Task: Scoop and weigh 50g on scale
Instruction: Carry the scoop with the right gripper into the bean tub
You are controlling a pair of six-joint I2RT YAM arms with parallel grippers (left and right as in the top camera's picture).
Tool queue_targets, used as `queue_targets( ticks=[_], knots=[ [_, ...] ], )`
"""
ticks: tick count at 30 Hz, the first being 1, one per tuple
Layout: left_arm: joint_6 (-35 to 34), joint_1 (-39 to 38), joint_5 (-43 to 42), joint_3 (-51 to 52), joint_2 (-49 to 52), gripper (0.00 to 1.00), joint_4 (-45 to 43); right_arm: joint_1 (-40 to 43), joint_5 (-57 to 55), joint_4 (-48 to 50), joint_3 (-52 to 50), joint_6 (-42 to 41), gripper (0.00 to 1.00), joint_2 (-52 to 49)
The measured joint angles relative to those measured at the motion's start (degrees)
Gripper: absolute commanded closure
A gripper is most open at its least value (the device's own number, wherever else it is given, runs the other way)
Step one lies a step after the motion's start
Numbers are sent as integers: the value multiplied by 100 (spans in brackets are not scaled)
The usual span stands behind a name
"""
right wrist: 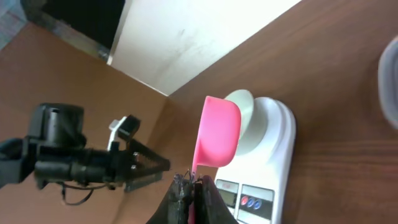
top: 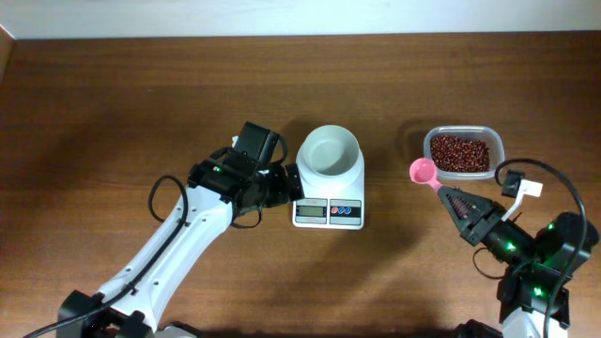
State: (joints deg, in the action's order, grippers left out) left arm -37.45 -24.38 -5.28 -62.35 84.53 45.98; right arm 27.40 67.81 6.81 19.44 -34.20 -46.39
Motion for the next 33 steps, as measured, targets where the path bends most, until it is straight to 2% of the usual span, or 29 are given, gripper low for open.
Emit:
queue_targets(
  ticks=[5, 9, 17, 19, 20, 25, 28, 30, 33],
  knots=[
    [0, 0, 0, 0, 0, 1, 2, 2, -122, 710, 0, 9, 96, -485],
    [0, 0, 0, 0, 0, 1, -2, 2, -251, 737, 39, 11, 96, -879],
    [0, -2, 0, 0, 0, 1, 0, 7, -431, 737, 940, 35, 96, -1502],
    [0, -2, 0, 0, 0, 1, 0, 7, -675, 378, 1270, 289, 96, -1499],
    [-2, 0, 0, 0, 0, 1, 0, 7, -813, -111, 1456, 413, 96, -1504],
    [0, -2, 0, 0, 0, 1, 2, 17, -2074, -3248, 2778, 2326, 96, -1523],
    [0, 0, 0, 0, 0, 1, 0, 22, -3244, -3768, 3069, 3182, 96, -1528],
    [0, -2, 0, 0, 0, 1, 2, 22, -3508, -3788, 3069, 3545, 96, -1606],
    [0, -2, -2, 0, 0, 1, 2, 22, -3593, -3657, 3075, 3744, 96, -2302]
  ],
)
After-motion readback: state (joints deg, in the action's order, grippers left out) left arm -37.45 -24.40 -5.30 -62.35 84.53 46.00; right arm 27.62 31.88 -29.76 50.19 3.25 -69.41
